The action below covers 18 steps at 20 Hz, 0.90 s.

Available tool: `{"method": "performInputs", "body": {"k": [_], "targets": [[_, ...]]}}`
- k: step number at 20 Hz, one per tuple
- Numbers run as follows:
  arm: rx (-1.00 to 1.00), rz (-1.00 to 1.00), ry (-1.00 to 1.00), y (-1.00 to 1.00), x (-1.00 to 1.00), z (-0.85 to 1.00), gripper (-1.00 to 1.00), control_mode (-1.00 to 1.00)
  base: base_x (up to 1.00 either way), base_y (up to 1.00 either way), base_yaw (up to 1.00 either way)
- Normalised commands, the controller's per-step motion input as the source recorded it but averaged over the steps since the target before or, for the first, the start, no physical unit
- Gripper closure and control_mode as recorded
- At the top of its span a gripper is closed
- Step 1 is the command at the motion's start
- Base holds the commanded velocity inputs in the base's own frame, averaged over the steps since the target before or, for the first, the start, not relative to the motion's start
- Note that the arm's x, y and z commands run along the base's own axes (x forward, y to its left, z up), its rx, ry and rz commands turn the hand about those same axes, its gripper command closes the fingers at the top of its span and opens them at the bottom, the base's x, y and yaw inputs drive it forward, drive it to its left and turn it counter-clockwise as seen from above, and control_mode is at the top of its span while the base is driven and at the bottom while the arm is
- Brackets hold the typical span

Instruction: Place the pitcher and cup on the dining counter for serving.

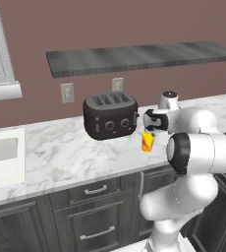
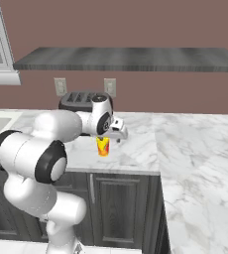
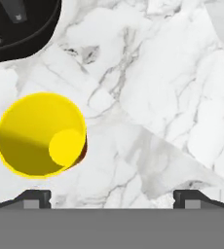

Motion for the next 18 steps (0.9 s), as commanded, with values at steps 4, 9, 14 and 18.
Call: {"method": "performInputs", "body": {"k": [4, 9, 14, 18], "targets": [[0.0, 0.0, -0.14, 0.0, -0.05, 0.46, -1.0, -1.0, 0.0, 0.0, 0.0], [0.0, 0.0, 0.0, 0.0, 0.32, 0.03, -1.0, -1.0, 0.0, 0.0, 0.0], [0.0, 0.0, 0.0, 0.0, 0.33, 0.0, -1.0, -1.0, 0.0, 0.0, 0.0], [0.0, 0.0, 0.0, 0.0, 0.14, -0.05, -1.0, -1.0, 0.0, 0.0, 0.0]]}}
